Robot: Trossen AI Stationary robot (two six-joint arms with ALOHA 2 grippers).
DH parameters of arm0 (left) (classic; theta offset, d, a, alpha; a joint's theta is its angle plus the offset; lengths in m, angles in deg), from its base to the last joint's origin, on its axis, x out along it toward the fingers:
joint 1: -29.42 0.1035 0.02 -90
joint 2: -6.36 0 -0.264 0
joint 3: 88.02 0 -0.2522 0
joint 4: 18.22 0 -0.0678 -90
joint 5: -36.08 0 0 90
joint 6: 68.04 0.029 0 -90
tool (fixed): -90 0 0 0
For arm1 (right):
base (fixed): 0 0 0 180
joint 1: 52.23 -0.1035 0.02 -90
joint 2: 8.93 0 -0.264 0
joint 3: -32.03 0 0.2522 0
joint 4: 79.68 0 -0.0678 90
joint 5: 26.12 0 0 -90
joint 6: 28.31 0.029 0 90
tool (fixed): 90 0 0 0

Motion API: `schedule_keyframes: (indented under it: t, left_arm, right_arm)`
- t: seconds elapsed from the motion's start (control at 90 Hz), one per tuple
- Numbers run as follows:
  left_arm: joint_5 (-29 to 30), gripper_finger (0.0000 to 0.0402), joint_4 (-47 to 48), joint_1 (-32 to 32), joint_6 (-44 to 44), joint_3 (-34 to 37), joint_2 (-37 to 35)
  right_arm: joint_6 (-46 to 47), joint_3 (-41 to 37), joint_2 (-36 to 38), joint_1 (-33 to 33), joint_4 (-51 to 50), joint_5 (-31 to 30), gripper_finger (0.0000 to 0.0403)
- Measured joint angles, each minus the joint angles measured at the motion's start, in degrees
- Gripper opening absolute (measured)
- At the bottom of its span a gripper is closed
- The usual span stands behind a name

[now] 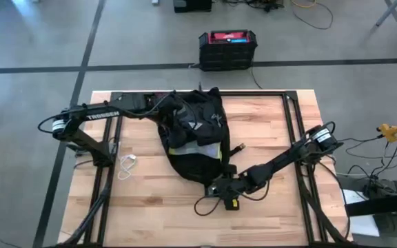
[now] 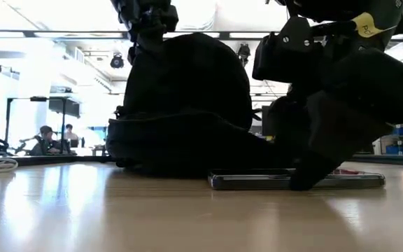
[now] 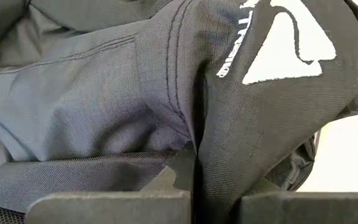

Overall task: Unpack backpack
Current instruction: Put the black phone into the black backpack

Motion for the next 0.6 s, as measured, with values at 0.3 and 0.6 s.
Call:
schedule_keyframes:
  t: [0.3,0.6]
  left_arm:
    - [-0.02,0.0006,0.03,0.00,0.00,0.00,0.00]
    - [-0.04,0.0006,0.20,-0.04,-0.42,0.00,0.00]
  right_arm:
    - [-0.38,0.90,1.40,-0.02,-0.83,0.37,0.0329]
    - [-1.09,4.05,2.45,-0.75,-5.67,0.70,0.0329]
